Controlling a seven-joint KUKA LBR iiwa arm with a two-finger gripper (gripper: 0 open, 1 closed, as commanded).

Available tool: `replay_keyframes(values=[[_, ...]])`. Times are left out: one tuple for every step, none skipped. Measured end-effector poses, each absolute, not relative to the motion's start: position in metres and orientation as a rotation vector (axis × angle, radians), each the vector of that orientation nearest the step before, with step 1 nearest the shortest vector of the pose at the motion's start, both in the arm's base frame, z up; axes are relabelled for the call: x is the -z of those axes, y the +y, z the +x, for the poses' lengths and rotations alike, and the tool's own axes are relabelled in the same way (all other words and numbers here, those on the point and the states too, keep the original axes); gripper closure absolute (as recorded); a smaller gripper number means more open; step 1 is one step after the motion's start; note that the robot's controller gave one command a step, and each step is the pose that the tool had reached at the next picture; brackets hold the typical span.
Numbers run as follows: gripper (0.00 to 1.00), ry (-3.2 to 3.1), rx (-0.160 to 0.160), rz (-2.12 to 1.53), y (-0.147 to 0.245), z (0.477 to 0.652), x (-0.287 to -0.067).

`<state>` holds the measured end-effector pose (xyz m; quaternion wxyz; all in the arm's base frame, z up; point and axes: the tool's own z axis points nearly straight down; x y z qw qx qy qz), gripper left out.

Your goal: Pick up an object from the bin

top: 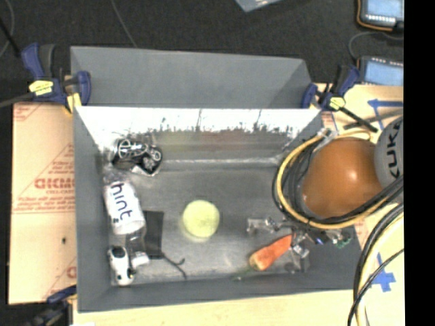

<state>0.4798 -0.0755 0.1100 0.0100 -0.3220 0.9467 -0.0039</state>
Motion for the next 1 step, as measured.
replay_keyframes(values=[[1.0,2.918,0.015,-1.103,-0.0746,0.4742,-0.0703]])
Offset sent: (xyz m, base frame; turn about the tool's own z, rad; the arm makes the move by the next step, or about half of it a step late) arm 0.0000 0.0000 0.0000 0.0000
